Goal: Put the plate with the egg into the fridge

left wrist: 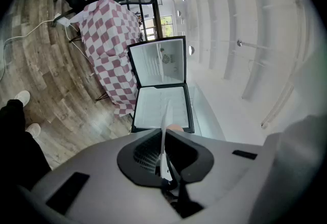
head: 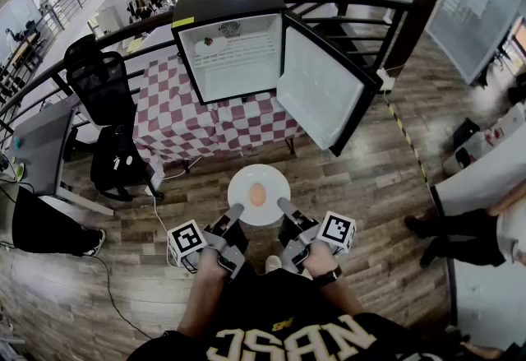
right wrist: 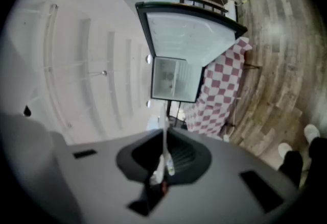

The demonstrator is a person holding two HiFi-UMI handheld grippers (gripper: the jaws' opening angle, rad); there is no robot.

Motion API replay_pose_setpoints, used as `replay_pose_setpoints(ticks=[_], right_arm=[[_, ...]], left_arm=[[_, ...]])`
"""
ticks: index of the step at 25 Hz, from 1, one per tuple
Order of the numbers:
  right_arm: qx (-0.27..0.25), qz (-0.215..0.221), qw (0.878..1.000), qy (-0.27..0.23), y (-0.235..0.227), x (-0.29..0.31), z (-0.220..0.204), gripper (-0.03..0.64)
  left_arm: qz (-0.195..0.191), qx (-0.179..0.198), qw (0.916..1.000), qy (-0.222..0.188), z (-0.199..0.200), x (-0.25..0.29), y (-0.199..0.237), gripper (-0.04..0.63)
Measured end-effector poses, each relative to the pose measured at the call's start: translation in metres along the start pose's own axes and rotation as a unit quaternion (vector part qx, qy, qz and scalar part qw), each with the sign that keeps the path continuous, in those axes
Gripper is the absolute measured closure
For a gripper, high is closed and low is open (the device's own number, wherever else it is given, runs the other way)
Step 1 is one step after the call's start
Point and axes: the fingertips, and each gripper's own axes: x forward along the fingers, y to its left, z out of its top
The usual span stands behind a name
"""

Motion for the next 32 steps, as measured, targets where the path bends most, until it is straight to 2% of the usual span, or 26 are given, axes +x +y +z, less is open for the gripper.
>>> replay_pose_setpoints(ticks=[9, 13, 19, 26, 32], right_arm=[[0.003, -0.012, 1.0, 0.006, -0.003, -0.011, -0.006, 0.583], [0.007, -0.013, 1.0, -0.002, -0.006, -0.01, 0.0, 0.583], [0.014, -0.014, 0.999, -0.03, -0.015, -0.001, 0.017, 0.581], [0.009, -0.018, 0.999, -0.048, -0.018, 0.05, 0.053, 0.581], [0.004, -0.011, 0.998, -0.067, -0.006, 0.115, 0.093, 0.581]], left_arm=[[0.015, -0.02, 0.9997, -0.003, -0.01, -0.005, 0.007, 0.565], [0.02, -0.013, 0.9997, 0.009, -0.012, 0.001, 0.011, 0.565], [0.011, -0.024, 0.9992, 0.03, -0.002, 0.022, 0.015, 0.565], [-0.004, -0.033, 0.9983, 0.047, 0.046, 0.068, 0.012, 0.565], [-0.007, -0.026, 0.9982, 0.053, 0.11, 0.114, -0.006, 0.563]])
